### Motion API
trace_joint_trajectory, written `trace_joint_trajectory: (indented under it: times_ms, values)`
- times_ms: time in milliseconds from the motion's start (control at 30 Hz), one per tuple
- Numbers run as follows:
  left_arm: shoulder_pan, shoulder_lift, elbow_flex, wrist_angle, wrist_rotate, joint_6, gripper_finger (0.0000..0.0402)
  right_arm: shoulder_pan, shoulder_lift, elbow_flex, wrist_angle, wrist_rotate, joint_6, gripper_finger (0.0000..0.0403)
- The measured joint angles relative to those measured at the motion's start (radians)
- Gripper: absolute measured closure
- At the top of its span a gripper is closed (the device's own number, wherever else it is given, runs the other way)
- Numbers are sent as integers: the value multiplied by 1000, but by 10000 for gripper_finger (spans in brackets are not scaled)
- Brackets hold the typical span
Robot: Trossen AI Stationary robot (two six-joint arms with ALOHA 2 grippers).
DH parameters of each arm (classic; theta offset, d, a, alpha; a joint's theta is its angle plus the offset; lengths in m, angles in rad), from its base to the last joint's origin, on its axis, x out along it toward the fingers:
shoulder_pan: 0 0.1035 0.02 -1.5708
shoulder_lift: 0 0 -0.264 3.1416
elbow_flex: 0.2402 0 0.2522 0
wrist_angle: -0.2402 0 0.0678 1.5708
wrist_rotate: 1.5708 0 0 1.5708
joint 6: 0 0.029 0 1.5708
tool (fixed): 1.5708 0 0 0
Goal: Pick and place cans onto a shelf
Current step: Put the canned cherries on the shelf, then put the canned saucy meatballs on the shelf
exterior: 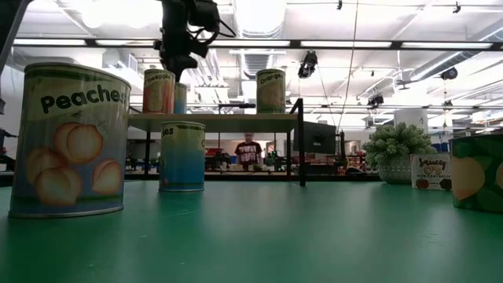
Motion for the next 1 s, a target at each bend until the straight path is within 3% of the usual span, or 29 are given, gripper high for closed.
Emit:
trace_joint_trajectory:
  times_ms: [367,533,733,900,1000]
  values:
    - [-3,-18,0,8,-34,-18,402,0,0,0,0,1,7,78]
    - [-52,-87,-1,15,-29,-71,402,0,0,0,0,17,43,78]
    - [-264,-251,-87,165,34,-99,402,0,1,0,0,50,158,78]
    - [-501,-421,-311,436,38,-92,402,-3,4,0,-50,218,328,78]
    - [-628,-511,-468,637,31,-60,402,-29,4,22,-160,240,458,78]
